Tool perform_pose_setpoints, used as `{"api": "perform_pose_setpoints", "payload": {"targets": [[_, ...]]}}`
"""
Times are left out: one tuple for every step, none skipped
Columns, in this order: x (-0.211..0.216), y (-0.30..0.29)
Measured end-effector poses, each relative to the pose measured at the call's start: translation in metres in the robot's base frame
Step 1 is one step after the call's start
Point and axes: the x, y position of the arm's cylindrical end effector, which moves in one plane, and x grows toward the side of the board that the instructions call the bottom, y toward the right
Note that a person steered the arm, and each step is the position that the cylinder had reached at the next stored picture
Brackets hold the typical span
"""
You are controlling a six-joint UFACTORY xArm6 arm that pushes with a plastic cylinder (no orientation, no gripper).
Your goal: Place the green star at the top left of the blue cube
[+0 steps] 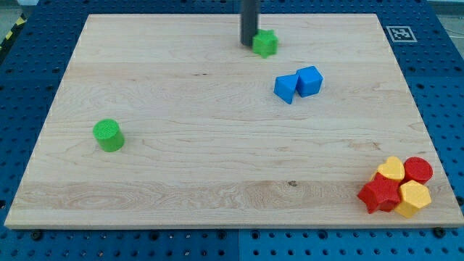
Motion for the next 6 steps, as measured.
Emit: {"api": "perform_pose_setpoints", "payload": {"targets": [[0.042, 0.048], [0.037, 0.033], [0.009, 0.008], [-0.025, 0.016], [-0.032, 0.066], [-0.003, 0.093]]}}
